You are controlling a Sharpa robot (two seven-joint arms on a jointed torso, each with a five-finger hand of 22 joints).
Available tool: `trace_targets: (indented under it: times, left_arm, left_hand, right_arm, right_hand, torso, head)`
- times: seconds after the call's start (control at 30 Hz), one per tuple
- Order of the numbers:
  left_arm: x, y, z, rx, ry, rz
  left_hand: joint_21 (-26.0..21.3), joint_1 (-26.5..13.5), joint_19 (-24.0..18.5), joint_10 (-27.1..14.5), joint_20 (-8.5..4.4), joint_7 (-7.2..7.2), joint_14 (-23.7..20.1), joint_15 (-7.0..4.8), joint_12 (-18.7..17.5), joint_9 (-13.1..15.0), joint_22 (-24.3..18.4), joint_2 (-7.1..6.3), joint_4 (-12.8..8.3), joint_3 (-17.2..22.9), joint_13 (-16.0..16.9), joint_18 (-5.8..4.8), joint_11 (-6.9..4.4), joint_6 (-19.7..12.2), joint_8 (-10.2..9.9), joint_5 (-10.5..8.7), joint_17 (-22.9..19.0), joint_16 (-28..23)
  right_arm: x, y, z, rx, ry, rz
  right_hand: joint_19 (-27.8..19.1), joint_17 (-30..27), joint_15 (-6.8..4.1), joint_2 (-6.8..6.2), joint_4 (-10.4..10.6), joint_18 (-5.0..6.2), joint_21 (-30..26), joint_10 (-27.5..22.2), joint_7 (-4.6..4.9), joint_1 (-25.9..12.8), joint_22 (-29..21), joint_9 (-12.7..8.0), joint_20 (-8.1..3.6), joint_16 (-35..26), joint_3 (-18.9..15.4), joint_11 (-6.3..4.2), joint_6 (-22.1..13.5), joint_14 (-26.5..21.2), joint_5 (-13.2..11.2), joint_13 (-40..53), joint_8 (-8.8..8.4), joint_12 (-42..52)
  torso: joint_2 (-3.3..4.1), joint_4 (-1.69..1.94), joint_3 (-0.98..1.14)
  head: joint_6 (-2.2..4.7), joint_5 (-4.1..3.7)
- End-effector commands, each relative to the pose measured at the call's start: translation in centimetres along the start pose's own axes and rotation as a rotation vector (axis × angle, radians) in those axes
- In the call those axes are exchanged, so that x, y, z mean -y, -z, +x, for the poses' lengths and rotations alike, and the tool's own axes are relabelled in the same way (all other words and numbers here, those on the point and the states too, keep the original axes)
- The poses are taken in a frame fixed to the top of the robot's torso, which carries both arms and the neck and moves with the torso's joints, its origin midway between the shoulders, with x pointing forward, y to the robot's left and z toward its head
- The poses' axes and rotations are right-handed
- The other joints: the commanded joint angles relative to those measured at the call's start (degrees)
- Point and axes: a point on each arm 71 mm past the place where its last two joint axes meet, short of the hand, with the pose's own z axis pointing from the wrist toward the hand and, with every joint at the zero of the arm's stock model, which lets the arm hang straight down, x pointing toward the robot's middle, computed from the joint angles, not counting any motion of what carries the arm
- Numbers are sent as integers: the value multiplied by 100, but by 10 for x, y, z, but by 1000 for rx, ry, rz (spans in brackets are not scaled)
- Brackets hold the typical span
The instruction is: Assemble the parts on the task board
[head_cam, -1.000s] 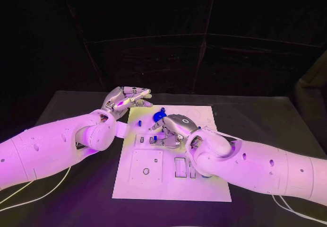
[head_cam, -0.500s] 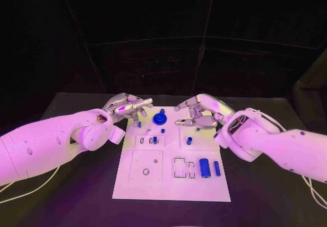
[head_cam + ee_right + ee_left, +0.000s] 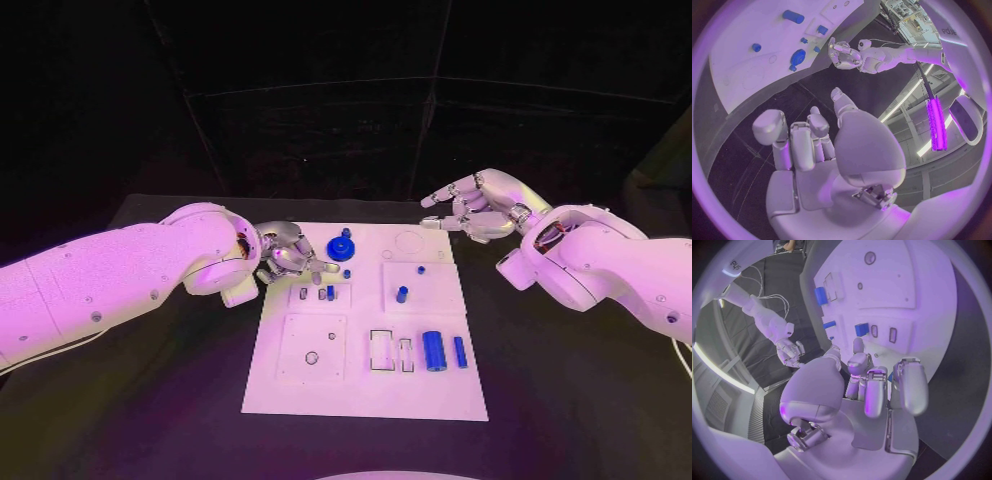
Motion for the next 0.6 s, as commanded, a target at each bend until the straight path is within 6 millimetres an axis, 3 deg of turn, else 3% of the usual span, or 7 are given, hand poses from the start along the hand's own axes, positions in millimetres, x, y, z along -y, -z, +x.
trace_targets:
  times: [0.03, 0.23, 0.6]
  left_arm:
    - [-4, -4, 3, -9, -138, -177]
    - [7, -11, 8, -1, -163, -200]
    - [21, -20, 14, -6, -184, -197]
  left_hand:
    - [-5, -48, 86, -45, -42, -12, 593, -57, 53, 242, -14, 47, 22, -176, 42, -32, -11, -117, 219, -5, 1506, 18]
    - [54, -93, 112, -18, -64, -48, 593, -82, 153, 629, 95, 91, 20, -433, 140, -48, -40, -281, 544, 0, 1506, 18]
    - [123, -95, 142, 25, -78, -66, 593, -95, 244, 850, 214, 133, 18, -582, 229, -68, -57, -378, 705, -5, 1506, 18]
  right_arm:
    - [2, -3, -1, -17, -39, 15]
    - [5, -6, -1, -24, -24, 27]
    - [6, -11, 1, -33, -5, 32]
  right_hand:
    - [-7, -19, 11, 62, 24, 87, -42, -14, -18, -25, -25, 6, -22, -46, -100, -18, 11, 207, 76, -22, 26, -8]
    - [-6, -31, 9, 65, 51, 88, -58, -13, -20, -60, -45, 5, -25, -63, -174, -20, 9, 208, 128, -33, 36, -6]
    - [-8, -49, 7, 69, 64, 90, -69, -12, -22, -74, -60, 6, -27, -79, -210, -22, 16, 206, 153, -38, 45, -4]
  torso:
    - [-8, -4, 6]
    - [0, -9, 1]
    - [3, -2, 3]
  head:
    - [-11, -2]
    - [-27, 11]
    - [-72, 33]
